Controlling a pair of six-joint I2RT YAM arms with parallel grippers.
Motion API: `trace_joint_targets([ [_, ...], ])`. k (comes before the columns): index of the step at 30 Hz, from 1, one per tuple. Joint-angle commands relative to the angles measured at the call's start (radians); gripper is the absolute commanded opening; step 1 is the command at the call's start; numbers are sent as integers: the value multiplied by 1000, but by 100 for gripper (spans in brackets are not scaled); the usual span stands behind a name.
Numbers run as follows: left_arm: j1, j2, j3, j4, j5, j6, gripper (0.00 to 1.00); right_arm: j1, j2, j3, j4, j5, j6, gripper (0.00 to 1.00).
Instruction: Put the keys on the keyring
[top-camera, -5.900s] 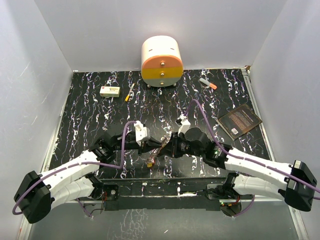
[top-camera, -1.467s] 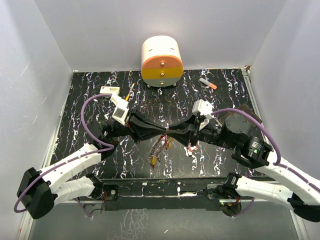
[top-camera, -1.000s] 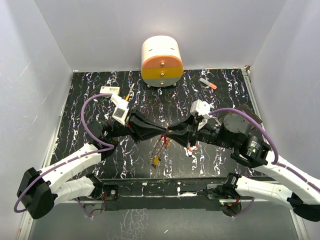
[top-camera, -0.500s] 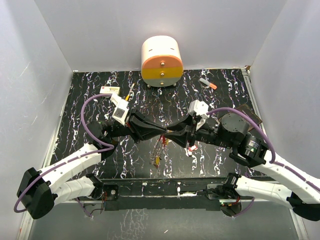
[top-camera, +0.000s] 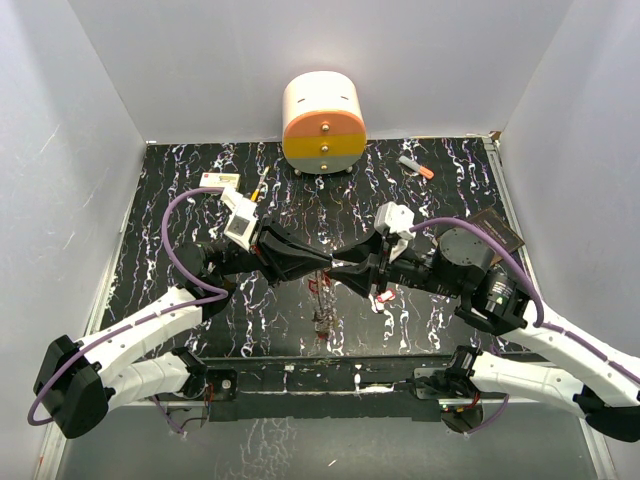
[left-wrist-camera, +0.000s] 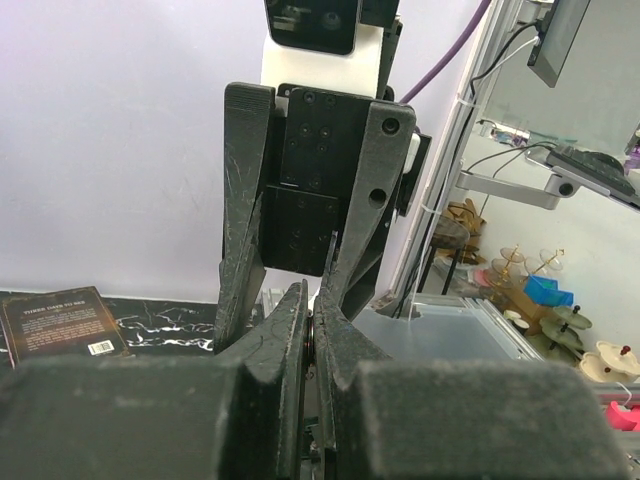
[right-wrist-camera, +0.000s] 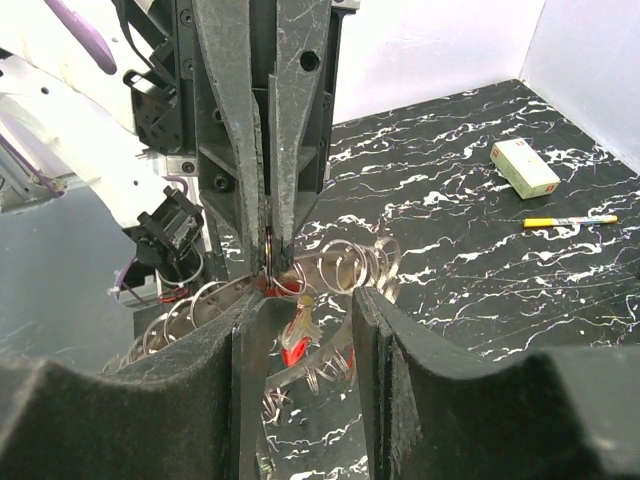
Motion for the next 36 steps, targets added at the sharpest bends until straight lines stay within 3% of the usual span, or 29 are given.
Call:
trace_joint_targets([
  [1, -4, -31, 46, 64, -26, -16, 0, 2, -11, -7, 98, -3, -32, 43],
  [16, -4, -36, 43, 57, -18, -15, 0, 2, -115, -33, 85, 99, -60, 44],
  [27, -4, -28, 69, 32, 14, -24, 0, 2, -62, -19, 62, -6, -67, 48],
  [36, -4, -24, 73, 26, 13, -24, 0, 2, -55, -23, 94, 2, -59, 49],
])
